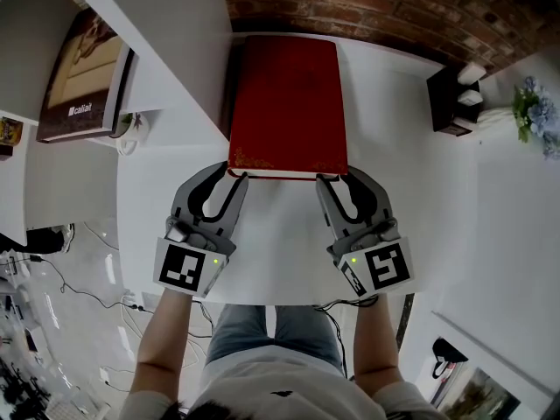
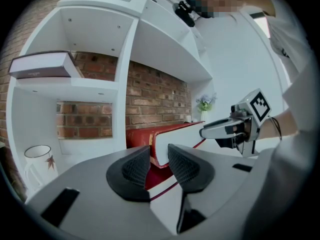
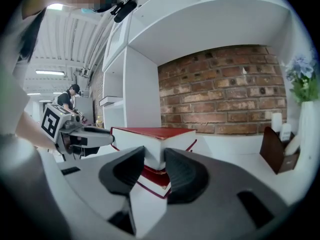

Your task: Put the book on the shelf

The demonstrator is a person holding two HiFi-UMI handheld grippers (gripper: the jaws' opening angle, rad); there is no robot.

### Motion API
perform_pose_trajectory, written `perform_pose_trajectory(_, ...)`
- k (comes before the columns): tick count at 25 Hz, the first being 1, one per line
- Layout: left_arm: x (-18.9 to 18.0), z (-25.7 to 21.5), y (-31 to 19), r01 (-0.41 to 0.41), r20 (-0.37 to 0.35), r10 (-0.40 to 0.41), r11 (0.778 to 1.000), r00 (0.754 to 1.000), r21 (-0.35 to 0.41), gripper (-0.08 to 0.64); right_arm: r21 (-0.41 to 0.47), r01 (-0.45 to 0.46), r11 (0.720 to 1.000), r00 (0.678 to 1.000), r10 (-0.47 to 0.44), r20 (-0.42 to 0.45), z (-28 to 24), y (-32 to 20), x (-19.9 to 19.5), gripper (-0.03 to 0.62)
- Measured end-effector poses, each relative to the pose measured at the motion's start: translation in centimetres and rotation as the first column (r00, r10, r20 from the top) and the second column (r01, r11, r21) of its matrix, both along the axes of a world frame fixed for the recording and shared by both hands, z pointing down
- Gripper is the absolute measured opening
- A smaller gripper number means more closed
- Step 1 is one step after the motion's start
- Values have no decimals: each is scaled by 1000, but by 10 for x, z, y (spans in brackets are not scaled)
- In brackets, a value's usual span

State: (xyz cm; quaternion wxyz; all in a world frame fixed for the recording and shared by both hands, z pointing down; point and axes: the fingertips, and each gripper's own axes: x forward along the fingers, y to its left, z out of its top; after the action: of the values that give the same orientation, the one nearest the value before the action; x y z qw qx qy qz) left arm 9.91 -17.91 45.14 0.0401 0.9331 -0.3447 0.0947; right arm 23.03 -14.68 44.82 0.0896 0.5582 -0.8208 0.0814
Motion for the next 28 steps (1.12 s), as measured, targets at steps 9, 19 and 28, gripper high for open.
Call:
perform_pose_trajectory(9,-1,-33,18,-40,-21,41,998,999,44,121,51,-49,998,999,49,-5,-34,23,-1,135)
perform_pose_trajectory(19,-5,-76,44,-97,-52,103,988,993,120,120,129,-119,985,992,122,-16,-78,58,-6,133)
perform_pose_trajectory(28,-24,-111,73,-131,-88,149,975,985,181,118,187,-162,969,985,171,-31,-114,92,-27,132)
